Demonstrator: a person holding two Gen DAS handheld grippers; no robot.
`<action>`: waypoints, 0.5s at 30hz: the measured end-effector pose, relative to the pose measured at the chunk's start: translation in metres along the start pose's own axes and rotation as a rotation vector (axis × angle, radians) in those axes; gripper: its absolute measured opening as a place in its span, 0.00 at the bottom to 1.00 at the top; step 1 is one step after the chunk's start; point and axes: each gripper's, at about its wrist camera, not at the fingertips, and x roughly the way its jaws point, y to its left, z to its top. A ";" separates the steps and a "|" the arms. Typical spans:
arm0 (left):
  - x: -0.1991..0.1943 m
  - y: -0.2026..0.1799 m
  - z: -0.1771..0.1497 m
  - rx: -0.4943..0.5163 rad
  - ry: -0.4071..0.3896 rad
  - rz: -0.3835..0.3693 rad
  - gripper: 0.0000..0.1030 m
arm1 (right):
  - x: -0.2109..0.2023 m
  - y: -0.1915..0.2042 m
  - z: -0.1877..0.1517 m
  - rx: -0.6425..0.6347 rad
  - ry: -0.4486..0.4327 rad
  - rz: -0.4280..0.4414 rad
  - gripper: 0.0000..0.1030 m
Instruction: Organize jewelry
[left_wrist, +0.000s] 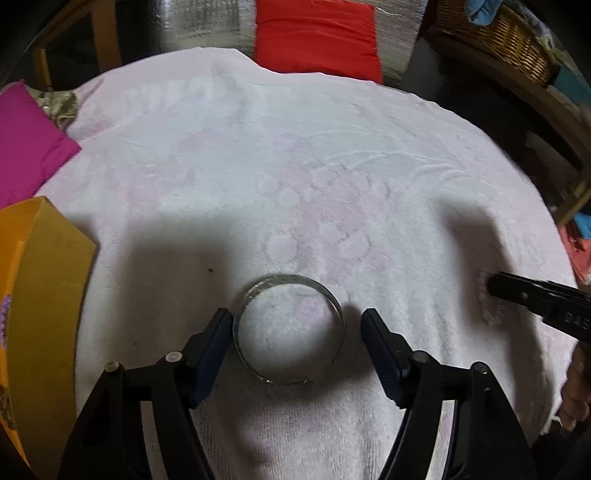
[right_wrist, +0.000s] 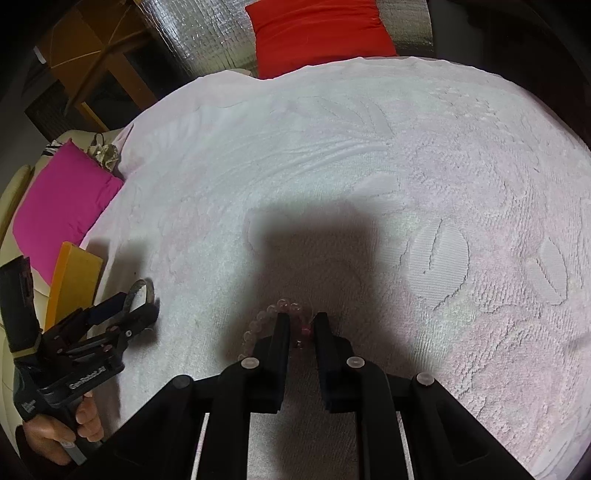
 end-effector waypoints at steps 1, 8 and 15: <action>-0.002 0.002 -0.001 -0.002 0.003 -0.020 0.71 | 0.000 0.000 0.000 -0.001 0.001 0.001 0.17; -0.006 0.012 -0.005 -0.043 0.016 -0.093 0.72 | 0.000 -0.002 0.000 -0.005 0.012 0.017 0.17; -0.002 0.002 -0.002 -0.008 0.014 -0.052 0.73 | -0.002 -0.010 -0.003 0.021 0.027 0.066 0.18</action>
